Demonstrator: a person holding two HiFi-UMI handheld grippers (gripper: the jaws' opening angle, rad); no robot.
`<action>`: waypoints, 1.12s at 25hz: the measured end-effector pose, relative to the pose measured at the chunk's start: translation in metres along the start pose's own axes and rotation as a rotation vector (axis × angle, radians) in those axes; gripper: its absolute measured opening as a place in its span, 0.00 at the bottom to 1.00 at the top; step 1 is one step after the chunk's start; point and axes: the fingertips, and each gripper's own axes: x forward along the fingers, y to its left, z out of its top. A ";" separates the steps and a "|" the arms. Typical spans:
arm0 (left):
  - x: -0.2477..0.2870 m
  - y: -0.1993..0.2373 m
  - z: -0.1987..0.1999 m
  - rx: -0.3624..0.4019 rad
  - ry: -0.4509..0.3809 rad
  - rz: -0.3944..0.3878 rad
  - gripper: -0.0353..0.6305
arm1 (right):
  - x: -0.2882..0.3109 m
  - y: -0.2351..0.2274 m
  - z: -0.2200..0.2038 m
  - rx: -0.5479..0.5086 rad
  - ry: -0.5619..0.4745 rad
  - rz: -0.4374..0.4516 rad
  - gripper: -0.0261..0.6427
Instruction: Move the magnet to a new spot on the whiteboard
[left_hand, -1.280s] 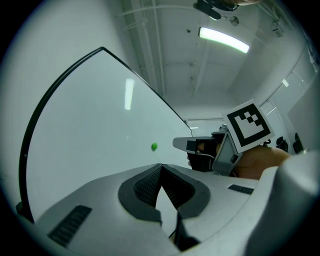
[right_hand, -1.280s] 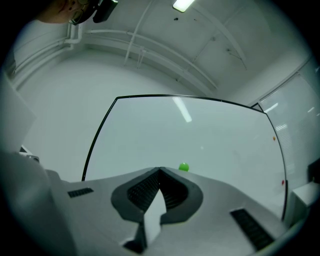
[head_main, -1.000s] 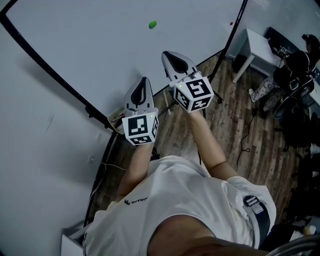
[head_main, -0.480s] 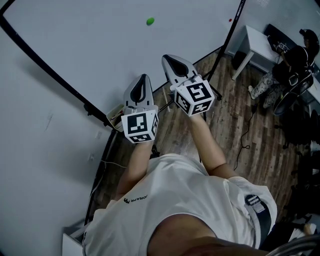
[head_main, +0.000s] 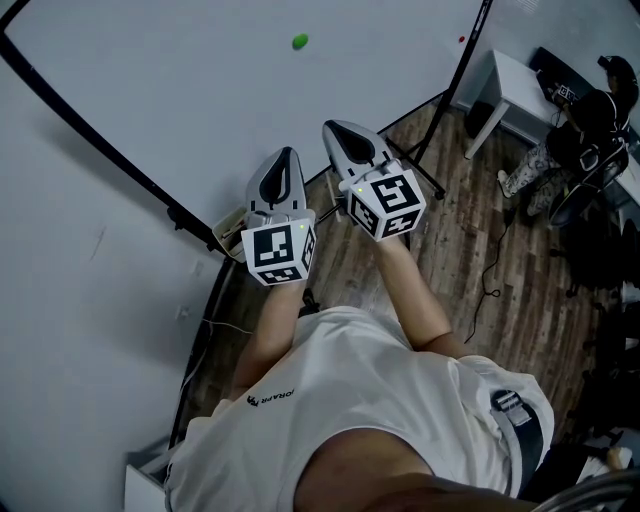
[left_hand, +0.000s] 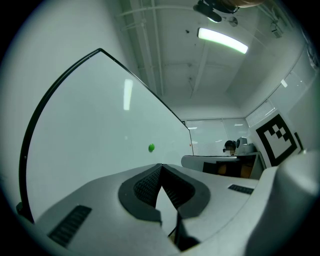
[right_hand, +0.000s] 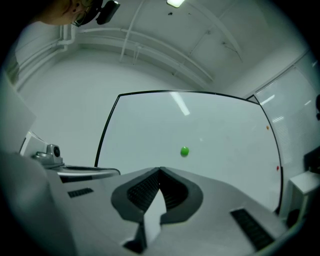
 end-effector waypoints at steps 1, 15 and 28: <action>0.000 0.000 -0.001 -0.001 0.001 0.000 0.06 | 0.000 0.001 -0.003 0.003 0.004 0.002 0.06; -0.001 0.001 -0.002 -0.014 0.015 0.010 0.06 | -0.013 0.008 -0.019 0.042 0.040 0.007 0.06; -0.004 0.012 -0.021 -0.037 0.046 0.017 0.06 | -0.013 0.017 -0.031 0.050 0.045 0.013 0.06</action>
